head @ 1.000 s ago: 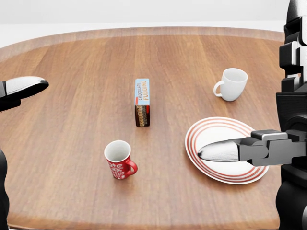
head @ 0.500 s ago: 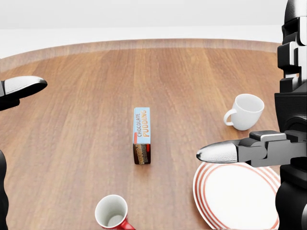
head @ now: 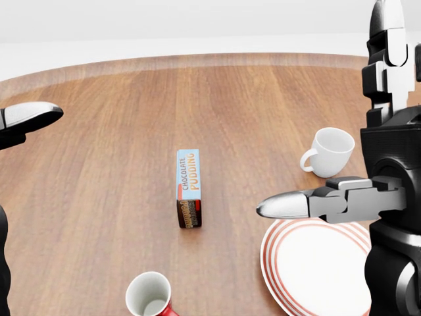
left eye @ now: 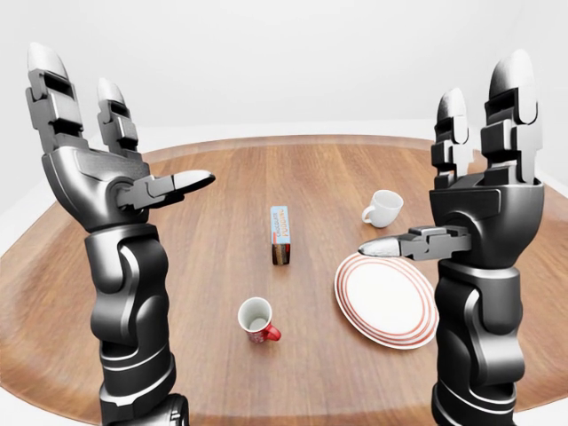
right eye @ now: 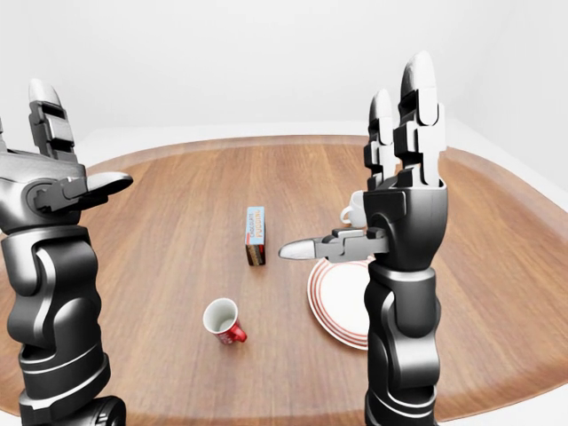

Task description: Pick up the red mug and put it on the plate

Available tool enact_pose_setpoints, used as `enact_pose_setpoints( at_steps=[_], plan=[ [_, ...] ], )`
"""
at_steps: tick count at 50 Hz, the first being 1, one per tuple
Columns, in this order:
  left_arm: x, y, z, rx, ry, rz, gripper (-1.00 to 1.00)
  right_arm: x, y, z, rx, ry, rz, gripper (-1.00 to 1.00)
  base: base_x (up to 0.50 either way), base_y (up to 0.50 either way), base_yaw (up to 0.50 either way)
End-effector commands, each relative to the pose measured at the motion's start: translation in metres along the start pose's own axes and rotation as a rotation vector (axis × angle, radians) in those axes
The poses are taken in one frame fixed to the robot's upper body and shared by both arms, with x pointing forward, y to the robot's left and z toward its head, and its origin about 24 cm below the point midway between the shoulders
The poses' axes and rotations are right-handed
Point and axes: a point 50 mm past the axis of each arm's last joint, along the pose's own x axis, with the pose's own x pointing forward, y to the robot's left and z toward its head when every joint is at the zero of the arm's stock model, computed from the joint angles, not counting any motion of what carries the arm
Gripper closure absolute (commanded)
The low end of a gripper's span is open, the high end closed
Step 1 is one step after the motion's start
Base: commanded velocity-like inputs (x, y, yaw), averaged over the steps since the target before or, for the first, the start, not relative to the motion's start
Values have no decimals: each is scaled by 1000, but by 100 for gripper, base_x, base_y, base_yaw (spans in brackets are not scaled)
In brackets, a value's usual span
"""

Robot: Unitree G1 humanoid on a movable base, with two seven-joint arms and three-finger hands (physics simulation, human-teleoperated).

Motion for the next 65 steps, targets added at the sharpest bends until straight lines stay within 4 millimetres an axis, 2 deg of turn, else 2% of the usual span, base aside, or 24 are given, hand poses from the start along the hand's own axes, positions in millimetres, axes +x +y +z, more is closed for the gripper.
enact_pose_setpoints(
  at_steps=[1, 6, 29, 39, 65],
  plan=[
    [1, 0, -1, 0, 2, 1, -98, -1, 12, -9, -14, 36, 52, -100, 0, 0, 0],
    [1, 1, -3, 5, 9, 3, -98, -3, 22, -12, -15, 55, 104, -100, 0, 0, 0],
    [-1, 0, -3, 7, 13, 1, -98, -13, 51, -7, 42, 49, 232, -100, 0, 0, 0],
    [-1, -1, -2, 1, 7, 0, -98, -24, 75, -5, 63, 67, 360, -100, 0, 0, 0],
    [-2, 1, -2, 5, 8, 5, -98, -33, 107, -4, -9, 68, 585, -100, 0, 0, 0]
  ],
)
